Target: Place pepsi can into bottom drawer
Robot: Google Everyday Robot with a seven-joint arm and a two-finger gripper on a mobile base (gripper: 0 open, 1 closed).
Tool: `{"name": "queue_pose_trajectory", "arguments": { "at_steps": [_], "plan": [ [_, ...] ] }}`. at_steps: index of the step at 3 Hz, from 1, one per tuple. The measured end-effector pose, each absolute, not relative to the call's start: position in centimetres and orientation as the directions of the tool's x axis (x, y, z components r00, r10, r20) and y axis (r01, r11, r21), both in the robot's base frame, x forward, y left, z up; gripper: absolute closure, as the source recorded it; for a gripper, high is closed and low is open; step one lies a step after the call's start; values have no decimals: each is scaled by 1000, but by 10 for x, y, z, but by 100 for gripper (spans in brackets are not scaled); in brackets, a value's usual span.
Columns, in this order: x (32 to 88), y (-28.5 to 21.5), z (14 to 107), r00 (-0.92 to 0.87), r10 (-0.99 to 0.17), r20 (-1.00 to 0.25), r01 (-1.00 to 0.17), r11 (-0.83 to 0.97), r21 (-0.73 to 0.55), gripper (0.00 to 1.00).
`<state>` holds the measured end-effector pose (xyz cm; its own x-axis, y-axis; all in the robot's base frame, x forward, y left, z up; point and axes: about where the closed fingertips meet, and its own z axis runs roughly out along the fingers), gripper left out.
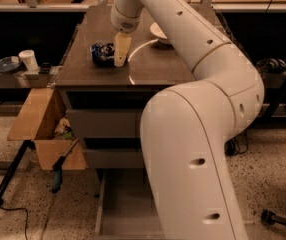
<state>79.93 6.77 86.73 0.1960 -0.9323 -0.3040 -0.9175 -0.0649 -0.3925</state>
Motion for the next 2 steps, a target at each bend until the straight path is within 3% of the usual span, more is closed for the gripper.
{"name": "queue_pose_trajectory", "arguments": {
  "at_steps": [2],
  "plan": [
    [799, 68, 867, 196, -932, -304, -917, -65, -392, 48]
  ]
}}
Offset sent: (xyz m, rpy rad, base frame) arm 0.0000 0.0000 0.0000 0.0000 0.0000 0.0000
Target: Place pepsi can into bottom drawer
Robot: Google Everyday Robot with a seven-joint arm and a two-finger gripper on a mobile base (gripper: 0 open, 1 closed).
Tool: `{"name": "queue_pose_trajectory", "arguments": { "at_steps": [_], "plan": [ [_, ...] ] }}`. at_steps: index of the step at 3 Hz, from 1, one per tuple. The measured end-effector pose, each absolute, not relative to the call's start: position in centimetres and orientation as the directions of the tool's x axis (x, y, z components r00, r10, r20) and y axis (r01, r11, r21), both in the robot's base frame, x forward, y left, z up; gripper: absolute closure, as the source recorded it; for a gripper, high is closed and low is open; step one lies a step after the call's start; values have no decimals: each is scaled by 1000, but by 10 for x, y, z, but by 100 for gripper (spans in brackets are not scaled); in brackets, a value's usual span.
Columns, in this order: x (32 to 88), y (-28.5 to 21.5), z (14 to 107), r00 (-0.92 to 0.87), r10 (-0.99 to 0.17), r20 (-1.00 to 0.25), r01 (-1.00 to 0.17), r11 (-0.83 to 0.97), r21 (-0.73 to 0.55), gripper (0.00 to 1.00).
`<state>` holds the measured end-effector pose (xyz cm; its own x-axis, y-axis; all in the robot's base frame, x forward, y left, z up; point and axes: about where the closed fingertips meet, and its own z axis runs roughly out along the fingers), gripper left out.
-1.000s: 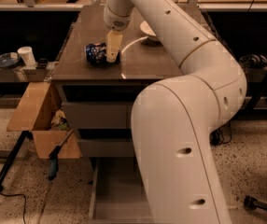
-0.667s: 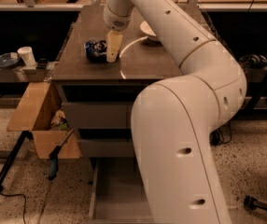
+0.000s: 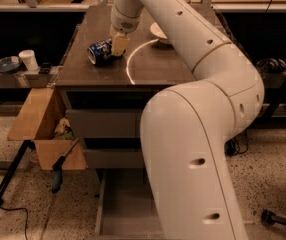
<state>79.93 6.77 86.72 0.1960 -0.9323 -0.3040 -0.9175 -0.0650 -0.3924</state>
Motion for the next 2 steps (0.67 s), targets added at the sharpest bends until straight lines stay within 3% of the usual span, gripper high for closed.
{"name": "queue_pose_trajectory", "arguments": {
  "at_steps": [1, 2],
  "plan": [
    [799, 68, 867, 196, -932, -304, -918, -65, -392, 79],
    [799, 68, 867, 196, -932, -304, -918, -65, -392, 100]
  ]
}}
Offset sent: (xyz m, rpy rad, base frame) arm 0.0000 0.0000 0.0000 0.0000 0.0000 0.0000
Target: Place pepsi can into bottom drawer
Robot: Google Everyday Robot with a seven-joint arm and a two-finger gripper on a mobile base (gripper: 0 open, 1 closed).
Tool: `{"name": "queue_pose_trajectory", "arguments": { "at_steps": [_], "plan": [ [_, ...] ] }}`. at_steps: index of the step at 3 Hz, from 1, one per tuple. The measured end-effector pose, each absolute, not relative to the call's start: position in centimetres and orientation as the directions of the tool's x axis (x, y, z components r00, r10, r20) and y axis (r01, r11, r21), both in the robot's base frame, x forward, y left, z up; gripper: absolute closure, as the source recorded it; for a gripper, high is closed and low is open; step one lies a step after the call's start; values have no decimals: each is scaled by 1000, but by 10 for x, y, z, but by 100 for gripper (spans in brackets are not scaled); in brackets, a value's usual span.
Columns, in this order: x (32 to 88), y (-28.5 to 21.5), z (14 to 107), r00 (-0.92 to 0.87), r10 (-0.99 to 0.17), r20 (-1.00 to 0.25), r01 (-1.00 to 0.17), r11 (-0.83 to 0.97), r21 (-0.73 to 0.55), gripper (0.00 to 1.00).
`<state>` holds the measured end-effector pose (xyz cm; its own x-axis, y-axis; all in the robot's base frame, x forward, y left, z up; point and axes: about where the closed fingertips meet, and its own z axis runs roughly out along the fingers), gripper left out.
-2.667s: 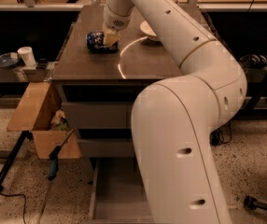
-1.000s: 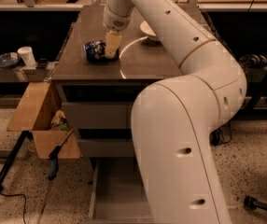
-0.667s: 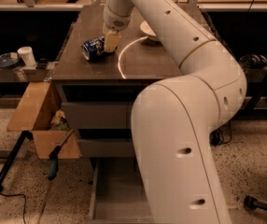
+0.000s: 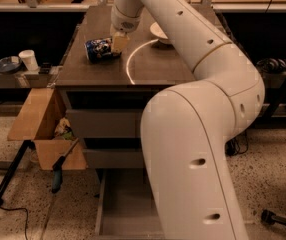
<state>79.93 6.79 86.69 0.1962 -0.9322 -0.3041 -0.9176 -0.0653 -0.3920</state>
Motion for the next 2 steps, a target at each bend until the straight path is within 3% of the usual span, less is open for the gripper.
{"name": "queue_pose_trajectory", "arguments": {
  "at_steps": [2],
  "plan": [
    [800, 63, 877, 179, -935, -305, -915, -45, -400, 100]
  ]
}}
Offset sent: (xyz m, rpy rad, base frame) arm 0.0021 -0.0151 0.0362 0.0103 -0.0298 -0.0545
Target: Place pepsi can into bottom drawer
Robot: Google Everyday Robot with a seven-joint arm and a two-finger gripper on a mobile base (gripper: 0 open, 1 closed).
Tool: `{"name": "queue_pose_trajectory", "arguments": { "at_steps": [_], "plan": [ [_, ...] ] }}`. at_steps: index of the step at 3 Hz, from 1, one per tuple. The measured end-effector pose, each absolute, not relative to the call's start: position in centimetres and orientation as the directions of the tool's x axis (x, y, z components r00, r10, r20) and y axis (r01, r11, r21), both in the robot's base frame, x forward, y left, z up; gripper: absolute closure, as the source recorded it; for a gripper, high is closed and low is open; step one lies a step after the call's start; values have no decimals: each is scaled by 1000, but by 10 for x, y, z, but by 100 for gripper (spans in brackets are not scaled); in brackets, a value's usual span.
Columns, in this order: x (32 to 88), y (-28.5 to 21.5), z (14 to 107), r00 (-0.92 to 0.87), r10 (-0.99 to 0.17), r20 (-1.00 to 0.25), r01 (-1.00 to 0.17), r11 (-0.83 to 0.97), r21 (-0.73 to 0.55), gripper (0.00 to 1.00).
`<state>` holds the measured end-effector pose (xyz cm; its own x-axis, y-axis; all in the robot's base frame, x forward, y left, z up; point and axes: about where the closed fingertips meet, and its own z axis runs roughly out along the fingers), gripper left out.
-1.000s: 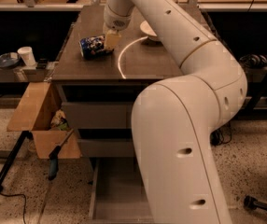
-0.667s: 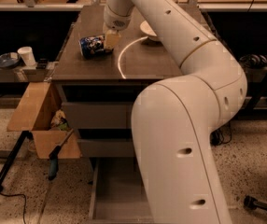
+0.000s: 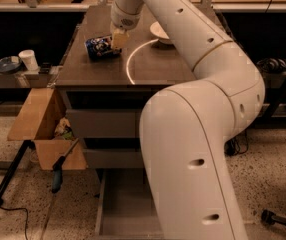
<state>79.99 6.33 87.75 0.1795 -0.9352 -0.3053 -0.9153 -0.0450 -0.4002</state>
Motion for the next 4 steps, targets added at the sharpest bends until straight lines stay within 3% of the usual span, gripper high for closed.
{"name": "queue_pose_trajectory", "arguments": {
  "at_steps": [4],
  "plan": [
    [802, 38, 920, 139, -942, -305, -891, 16, -455, 100]
  ]
}}
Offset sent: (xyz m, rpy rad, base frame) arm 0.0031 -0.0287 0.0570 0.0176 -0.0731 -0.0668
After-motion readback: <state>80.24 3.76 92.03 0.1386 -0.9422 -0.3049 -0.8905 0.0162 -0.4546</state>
